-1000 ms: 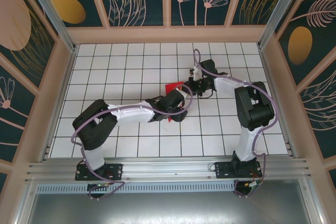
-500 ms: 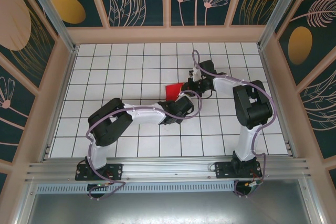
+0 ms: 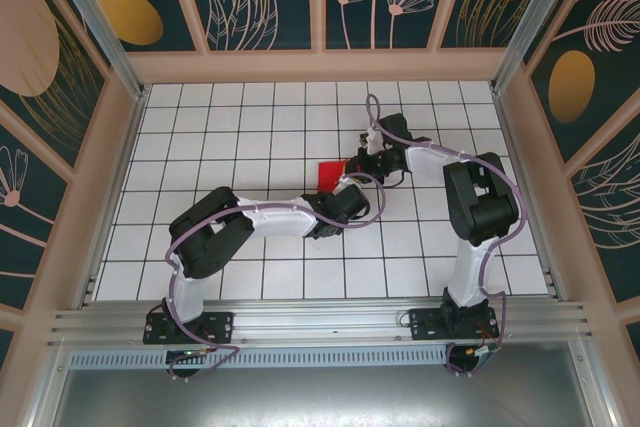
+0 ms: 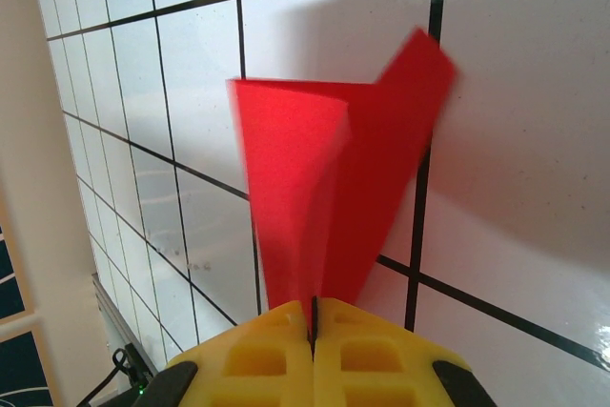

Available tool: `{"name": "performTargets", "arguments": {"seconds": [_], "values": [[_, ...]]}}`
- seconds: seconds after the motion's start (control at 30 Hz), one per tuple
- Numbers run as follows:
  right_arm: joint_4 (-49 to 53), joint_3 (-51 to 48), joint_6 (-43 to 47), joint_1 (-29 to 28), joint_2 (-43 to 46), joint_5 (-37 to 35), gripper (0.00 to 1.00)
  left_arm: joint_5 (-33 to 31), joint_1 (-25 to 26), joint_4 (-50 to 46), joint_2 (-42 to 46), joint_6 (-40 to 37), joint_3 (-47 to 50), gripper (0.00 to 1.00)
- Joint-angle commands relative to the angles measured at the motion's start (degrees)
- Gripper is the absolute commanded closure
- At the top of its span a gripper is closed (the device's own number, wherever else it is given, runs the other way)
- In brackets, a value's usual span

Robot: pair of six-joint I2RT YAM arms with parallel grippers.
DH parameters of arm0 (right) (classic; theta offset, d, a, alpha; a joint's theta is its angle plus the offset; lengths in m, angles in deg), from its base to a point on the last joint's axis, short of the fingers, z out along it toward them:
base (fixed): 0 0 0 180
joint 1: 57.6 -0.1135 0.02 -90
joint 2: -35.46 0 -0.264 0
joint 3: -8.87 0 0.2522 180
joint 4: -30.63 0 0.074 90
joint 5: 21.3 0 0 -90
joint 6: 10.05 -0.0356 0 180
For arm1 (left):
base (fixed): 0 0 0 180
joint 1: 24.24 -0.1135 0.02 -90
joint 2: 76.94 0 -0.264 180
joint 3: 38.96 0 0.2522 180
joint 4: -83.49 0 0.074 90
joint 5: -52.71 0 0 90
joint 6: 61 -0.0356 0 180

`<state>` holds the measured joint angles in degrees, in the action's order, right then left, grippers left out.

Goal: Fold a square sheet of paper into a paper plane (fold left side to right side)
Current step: Fold the wing for the fifth time at the center of the table.

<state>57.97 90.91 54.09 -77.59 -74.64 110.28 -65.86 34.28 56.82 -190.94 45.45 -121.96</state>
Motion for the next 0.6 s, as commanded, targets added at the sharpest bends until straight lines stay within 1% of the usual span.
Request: {"name": "performTargets", "arguments": {"seconds": [0.0,0.13,0.17,0.27,0.4,0.5,0.57], "values": [[2.1,1.9,0.4,-0.4,-1.2,0.1,1.00,-0.4,0.4,-1.3,0.9,-0.4,-0.9,0.69],[2.8,2.5,1.1,-0.4,-1.2,-0.6,1.00,0.2,0.5,-1.6,1.0,-0.3,-1.1,0.76],[2.8,2.7,1.2,-0.2,-1.1,-0.8,0.98,0.5,0.4,-1.6,1.0,-0.1,-1.1,0.78],[2.7,3.1,1.4,-0.2,-0.3,-2.0,0.91,1.8,0.4,-1.9,1.0,0.2,-1.4,0.82],[2.7,3.4,2.2,0.6,2.2,-4.7,0.77,4.6,0.4,-2.6,0.5,0.4,-2.7,0.88],[2.9,2.4,2.8,1.4,5.1,-7.9,0.68,7.1,0.2,-3.4,-0.3,0.7,-4.4,0.89],[2.2,1.0,3.1,2.4,7.5,-9.2,0.62,10.0,-0.1,-3.9,-0.9,0.8,-5.6,0.89]]}}
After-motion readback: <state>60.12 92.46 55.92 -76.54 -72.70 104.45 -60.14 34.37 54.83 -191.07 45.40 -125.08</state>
